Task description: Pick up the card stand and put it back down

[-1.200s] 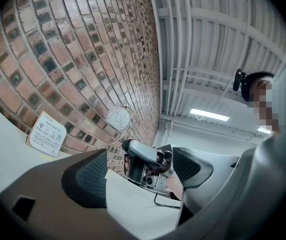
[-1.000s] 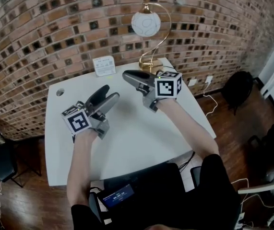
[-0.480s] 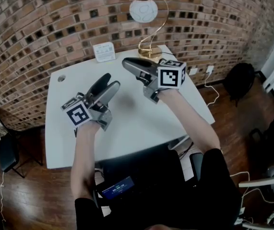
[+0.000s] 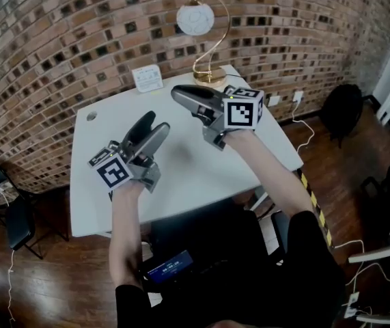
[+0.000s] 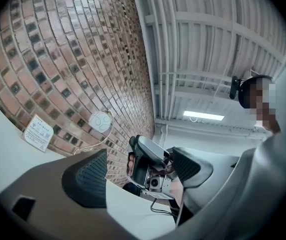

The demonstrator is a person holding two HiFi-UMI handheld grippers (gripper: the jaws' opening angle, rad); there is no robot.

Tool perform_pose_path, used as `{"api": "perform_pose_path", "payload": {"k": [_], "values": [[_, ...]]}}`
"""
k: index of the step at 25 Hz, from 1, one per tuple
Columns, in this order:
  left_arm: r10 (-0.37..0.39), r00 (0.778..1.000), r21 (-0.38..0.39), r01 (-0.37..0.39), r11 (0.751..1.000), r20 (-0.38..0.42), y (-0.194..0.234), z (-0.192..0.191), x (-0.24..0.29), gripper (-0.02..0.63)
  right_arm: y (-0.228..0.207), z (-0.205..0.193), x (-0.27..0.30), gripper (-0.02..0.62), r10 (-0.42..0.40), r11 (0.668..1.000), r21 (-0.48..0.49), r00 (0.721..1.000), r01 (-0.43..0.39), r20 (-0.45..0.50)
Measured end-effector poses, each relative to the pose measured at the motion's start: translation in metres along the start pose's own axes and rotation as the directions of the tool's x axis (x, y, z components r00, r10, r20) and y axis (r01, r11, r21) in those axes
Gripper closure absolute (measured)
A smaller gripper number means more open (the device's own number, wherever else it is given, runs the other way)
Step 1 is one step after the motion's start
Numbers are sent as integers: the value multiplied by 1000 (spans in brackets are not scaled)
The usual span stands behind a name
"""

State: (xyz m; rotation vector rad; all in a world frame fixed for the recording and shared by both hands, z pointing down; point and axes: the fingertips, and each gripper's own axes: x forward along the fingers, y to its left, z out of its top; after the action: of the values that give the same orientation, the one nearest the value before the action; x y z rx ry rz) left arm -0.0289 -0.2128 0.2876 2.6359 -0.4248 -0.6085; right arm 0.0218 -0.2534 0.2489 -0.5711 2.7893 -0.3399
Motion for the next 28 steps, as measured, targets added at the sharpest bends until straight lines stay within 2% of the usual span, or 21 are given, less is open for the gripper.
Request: {"api": "perform_pose_path", "payload": {"k": [6,12,22,28], "values": [[-1,1000,11,1,1000,19,-14,0,-3,202,15,0,-9,518,22,1000,3,999,-22,27],[-26,998,-22,27,999,61,-21,1,-7,202,23,-1,-15,518,29,1000,-2,999,-29,34],[-72,996,-15,73,997,58,-41,-8,-2,204,41,-3,-32,518,74,997,19,993,-76,90],[-74,995,-25,75,997,65,-45,-14,1,204,52,-1,-41,517,99,995,-18,990,-98,97]]}}
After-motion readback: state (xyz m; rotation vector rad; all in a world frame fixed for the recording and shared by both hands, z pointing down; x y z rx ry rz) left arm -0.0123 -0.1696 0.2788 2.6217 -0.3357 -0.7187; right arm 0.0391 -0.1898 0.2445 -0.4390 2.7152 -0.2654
